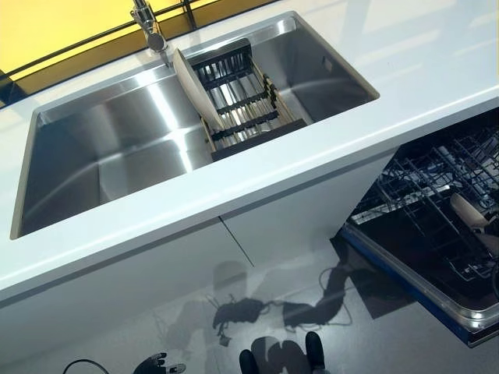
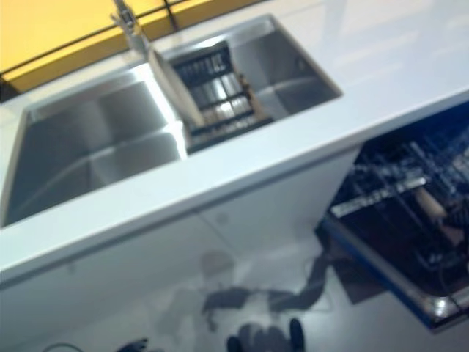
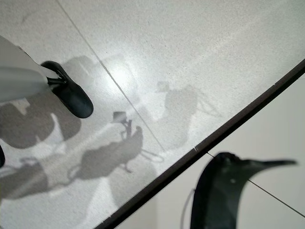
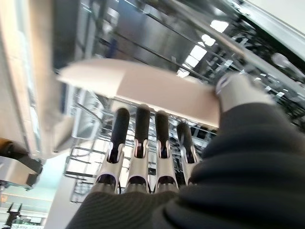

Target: Take plates into dishwasher

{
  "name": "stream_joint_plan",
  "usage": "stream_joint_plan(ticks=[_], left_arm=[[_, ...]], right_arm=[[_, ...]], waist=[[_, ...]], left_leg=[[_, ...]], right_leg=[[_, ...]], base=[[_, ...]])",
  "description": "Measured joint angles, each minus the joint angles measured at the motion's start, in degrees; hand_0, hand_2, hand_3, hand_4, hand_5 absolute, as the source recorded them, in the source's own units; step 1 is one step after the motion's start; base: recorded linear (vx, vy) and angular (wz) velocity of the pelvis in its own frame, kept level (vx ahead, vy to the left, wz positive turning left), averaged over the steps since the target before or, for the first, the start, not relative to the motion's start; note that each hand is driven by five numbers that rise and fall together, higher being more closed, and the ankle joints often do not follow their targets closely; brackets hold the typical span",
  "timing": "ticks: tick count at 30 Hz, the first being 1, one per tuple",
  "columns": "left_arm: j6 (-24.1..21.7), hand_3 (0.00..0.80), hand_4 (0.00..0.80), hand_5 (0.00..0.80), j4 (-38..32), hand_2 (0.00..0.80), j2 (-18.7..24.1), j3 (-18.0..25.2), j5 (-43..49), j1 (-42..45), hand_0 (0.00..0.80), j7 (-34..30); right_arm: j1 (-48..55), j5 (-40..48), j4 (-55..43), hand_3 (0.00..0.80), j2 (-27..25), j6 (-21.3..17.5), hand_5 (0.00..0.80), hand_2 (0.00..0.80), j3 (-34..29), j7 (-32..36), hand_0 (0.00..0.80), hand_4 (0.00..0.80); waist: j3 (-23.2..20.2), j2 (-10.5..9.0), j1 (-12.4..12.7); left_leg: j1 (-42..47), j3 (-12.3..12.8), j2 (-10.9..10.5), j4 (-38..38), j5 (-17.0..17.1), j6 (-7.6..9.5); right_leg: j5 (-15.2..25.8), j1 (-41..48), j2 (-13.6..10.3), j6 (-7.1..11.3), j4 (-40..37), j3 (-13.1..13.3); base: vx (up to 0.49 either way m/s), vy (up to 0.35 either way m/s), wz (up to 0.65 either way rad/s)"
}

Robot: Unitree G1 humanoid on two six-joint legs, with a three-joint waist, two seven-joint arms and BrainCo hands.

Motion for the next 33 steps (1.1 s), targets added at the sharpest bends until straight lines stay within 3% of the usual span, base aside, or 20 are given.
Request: stream_joint_plan(ticks=[11, 18, 21, 26, 33], left_arm=[[-0.8, 0.000, 0.000, 0.000, -0.2, 0.000, 0.0, 0.0, 0.2, 0.1, 0.000, -0.3], [-0.8, 0.000, 0.000, 0.000, 0.2, 0.000, -0.2, 0.1, 0.6, 0.4, 0.000, -0.8], [-0.8, 0.000, 0.000, 0.000, 0.4, 0.000, -0.3, 0.1, 0.7, 0.6, 0.000, -0.9], [-0.8, 0.000, 0.000, 0.000, 1.0, 0.000, -0.2, 0.1, 0.8, 1.5, 0.000, -1.1], [0.6, 0.000, 0.000, 0.000, 4.1, 0.000, -0.3, 0.2, 1.1, 1.7, 0.000, -1.9]], right_arm=[[0.4, 3.0, 0.0, 0.000, -0.7, 0.7, 0.000, 0.000, -1.2, 0.1, 0.000, 0.000], [-2.0, 5.1, 2.4, 0.000, -5.0, 0.7, 0.000, 0.000, -1.2, 0.5, 0.000, 0.000], [-2.3, 5.8, 3.3, 0.000, -6.9, 0.6, 0.000, 0.000, -1.2, 0.5, 0.000, 0.000], [-3.8, 7.5, 4.6, 0.000, -8.5, 0.6, 0.000, 0.000, -1.2, 0.5, 0.000, 0.000], [-4.2, 15.9, 4.5, 0.000, -9.3, 1.4, 0.000, 0.000, -4.2, 1.8, 0.000, 0.000]], waist=[[0.0, 0.09, 0.0], [0.0, -0.75, 0.0], [-0.2, -1.78, 0.0], [-1.7, -5.54, 0.0], [-5.2, -9.43, 0.4]], left_leg=[[0.9, 0.0, 0.0, -0.1, 0.0, 0.00], [2.5, 0.0, 0.1, -0.2, 0.0, 0.00], [3.0, -0.1, 0.1, -0.2, 0.0, 0.00], [4.0, -0.1, 0.0, -0.3, 0.0, 0.00], [5.9, -0.5, -0.1, -0.3, -0.1, -0.02]], right_leg=[[0.0, 0.8, 0.0, 0.00, 0.0, -0.1], [0.2, 2.4, 0.1, -0.05, 0.0, -0.2], [0.3, 3.0, 0.2, -0.09, -0.1, -0.2], [0.4, 4.1, 0.3, -0.16, -0.4, -0.1], [0.4, 6.1, 0.4, -0.15, -0.5, -0.2]], base=[[0.025, 0.016, 0.00], [0.043, 0.035, 0.00], [0.047, 0.033, 0.00], [0.020, 0.023, 0.00], [0.053, 0.066, 0.01]])
